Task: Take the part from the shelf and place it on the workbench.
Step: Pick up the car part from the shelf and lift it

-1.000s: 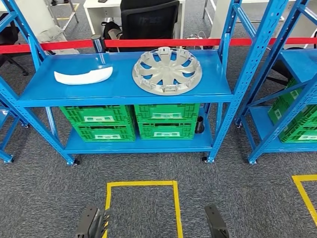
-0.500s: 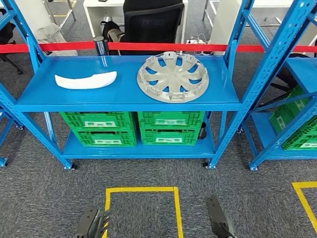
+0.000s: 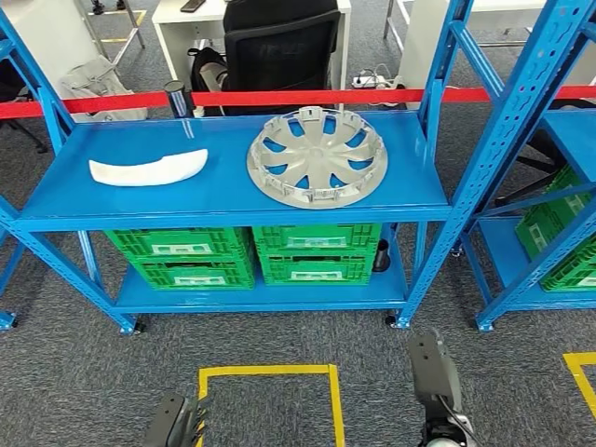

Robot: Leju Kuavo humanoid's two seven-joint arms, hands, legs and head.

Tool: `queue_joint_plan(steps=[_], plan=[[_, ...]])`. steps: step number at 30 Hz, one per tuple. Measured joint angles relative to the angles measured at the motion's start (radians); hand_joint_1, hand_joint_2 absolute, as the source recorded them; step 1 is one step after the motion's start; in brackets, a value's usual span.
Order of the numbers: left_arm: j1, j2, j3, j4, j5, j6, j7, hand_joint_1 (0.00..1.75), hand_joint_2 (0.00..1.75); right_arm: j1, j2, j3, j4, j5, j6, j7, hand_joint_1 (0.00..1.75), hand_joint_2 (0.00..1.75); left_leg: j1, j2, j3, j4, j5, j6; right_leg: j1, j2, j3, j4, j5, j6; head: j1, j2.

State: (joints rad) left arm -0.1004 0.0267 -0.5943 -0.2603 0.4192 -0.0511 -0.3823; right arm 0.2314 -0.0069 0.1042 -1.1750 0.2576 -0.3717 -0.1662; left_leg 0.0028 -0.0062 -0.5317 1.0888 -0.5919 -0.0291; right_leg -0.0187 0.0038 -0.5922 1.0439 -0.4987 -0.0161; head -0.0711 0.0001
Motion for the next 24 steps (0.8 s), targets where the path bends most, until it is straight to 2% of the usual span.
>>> queue_joint_plan(steps=[2,3,4,5,7,8,9,11,14,15,16,18,19,20,21,22,23,24], plan=[[0.003,0.0,0.0,0.001,0.006,0.0,-0.003,0.0,0.0,0.013,-0.009,0.002,-0.112,0.014,0.015,0.003,0.0,1.31,0.002,0.0,-0.081,0.139,-0.048,-0.007,0.001,0.0,0.013,-0.001,-0.011,-0.008,-0.001,0.0],[0.006,0.0,0.0,0.002,0.009,0.0,-0.006,0.0,0.0,0.017,-0.014,0.004,-0.162,0.02,0.024,0.005,0.0,1.75,0.002,0.0,-0.122,0.198,-0.058,-0.009,0.001,0.001,0.02,-0.001,-0.018,-0.01,-0.001,0.0],[0.01,0.0,0.0,0.002,0.011,0.0,-0.008,0.0,0.0,0.02,-0.019,0.006,-0.209,0.026,0.034,0.006,0.0,1.75,0.003,0.0,-0.149,0.225,-0.049,-0.009,0.001,0.002,0.029,-0.001,-0.024,-0.01,-0.001,0.0],[0.013,0.0,0.0,0.003,0.012,0.0,-0.011,0.0,0.0,0.022,-0.023,0.008,-0.253,0.03,0.043,0.007,0.0,1.75,0.002,0.0,-0.157,0.213,-0.018,-0.006,0.002,0.004,0.039,-0.001,-0.031,-0.009,-0.001,0.0],[0.015,0.002,0.0,0.004,0.014,0.0,-0.015,0.0,0.0,0.025,-0.029,0.013,-0.33,0.033,0.054,0.01,0.0,1.75,0.0,0.001,-0.13,0.095,0.081,0.006,0.002,0.007,0.06,-0.001,-0.047,-0.005,-0.001,0.0],[0.015,0.003,0.0,0.006,0.015,0.0,-0.017,0.0,0.0,0.025,-0.031,0.015,-0.36,0.034,0.058,0.01,0.0,1.75,-0.004,0.001,-0.108,0.032,0.116,0.013,0.003,0.008,0.069,-0.001,-0.055,0.0,-0.001,0.0],[0.015,0.004,0.0,0.007,0.016,0.0,-0.019,0.0,0.0,0.027,-0.033,0.017,-0.384,0.035,0.06,0.009,0.0,1.75,-0.007,0.001,-0.091,-0.014,0.134,0.019,0.004,0.008,0.073,-0.002,-0.061,0.005,-0.001,0.0],[0.016,0.005,0.0,0.008,0.019,0.0,-0.021,0.0,0.0,0.03,-0.037,0.022,-0.428,0.04,0.068,0.001,0.0,1.75,-0.012,0.001,-0.078,-0.044,0.127,0.026,0.005,0.008,0.076,-0.006,-0.068,0.016,-0.001,0.0],[0.019,0.005,0.0,0.008,0.023,0.0,-0.028,0.0,0.0,0.034,-0.048,0.031,-0.5,0.067,0.087,-0.005,0.0,1.75,-0.006,0.001,-0.059,-0.066,0.124,0.04,0.005,0.006,0.08,0.003,-0.083,0.033,0.0,0.0],[0.019,0.005,0.0,0.008,0.024,0.0,-0.029,0.0,0.0,0.034,-0.054,0.035,-0.524,0.08,0.095,-0.001,0.0,1.75,-0.003,0.002,-0.05,-0.073,0.123,0.046,0.006,0.005,0.066,0.038,-0.1,0.037,0.0,0.0],[0.02,0.004,0.0,0.009,0.024,0.0,-0.03,0.0,0.0,0.035,-0.061,0.039,-0.547,0.093,0.105,0.004,0.0,1.75,-0.002,0.002,-0.043,-0.077,0.12,0.05,0.005,0.004,0.035,0.094,-0.123,0.04,0.0,0.0],[0.022,0.002,0.0,0.009,0.022,-0.001,-0.031,0.0,0.0,0.04,-0.072,0.048,-0.586,0.114,0.121,0.015,0.0,1.75,-0.002,0.003,-0.034,-0.079,0.111,0.055,0.004,0.003,-0.048,0.221,-0.162,0.046,0.001,0.0],[0.025,0.001,0.0,0.01,0.02,-0.002,-0.031,0.0,0.0,0.044,-0.076,0.051,-0.604,0.12,0.127,0.019,0.0,1.75,-0.001,0.003,-0.029,-0.079,0.105,0.054,0.003,0.003,-0.079,0.256,-0.159,0.049,0.001,0.0],[0.027,0.001,0.0,0.01,0.019,-0.002,-0.031,0.0,0.0,0.048,-0.08,0.053,-0.623,0.126,0.134,0.02,0.0,1.75,0.0,0.002,-0.021,-0.078,0.098,0.053,0.002,0.003,-0.092,0.254,-0.134,0.051,0.001,0.0],[0.028,0.001,0.0,0.01,0.018,-0.002,-0.031,0.0,0.0,0.05,-0.084,0.055,-0.642,0.134,0.142,0.019,0.0,1.75,0.001,0.002,-0.011,-0.078,0.091,0.05,0.0,0.002,-0.087,0.216,-0.091,0.053,0.001,0.0],[0.028,0.0,0.0,0.009,0.016,-0.002,-0.031,0.0,0.0,0.051,-0.088,0.057,-0.66,0.141,0.151,0.019,0.0,1.75,0.003,0.001,0.0,-0.076,0.083,0.046,-0.002,0.001,-0.067,0.149,-0.041,0.056,0.001,0.0],[0.027,0.001,0.0,0.01,0.015,-0.001,-0.031,0.0,0.0,0.05,-0.09,0.058,-0.676,0.15,0.16,0.018,0.0,1.75,0.002,0.0,0.007,-0.073,0.073,0.04,-0.003,0.0,-0.044,0.086,-0.006,0.057,0.002,0.0],[0.025,0.001,0.0,0.01,0.013,0.0,-0.031,0.0,0.0,0.05,-0.092,0.06,-0.69,0.159,0.17,0.018,0.0,1.75,0.001,-0.001,0.011,-0.071,0.066,0.034,-0.004,0.0,-0.026,0.039,0.014,0.053,0.001,0.0]])
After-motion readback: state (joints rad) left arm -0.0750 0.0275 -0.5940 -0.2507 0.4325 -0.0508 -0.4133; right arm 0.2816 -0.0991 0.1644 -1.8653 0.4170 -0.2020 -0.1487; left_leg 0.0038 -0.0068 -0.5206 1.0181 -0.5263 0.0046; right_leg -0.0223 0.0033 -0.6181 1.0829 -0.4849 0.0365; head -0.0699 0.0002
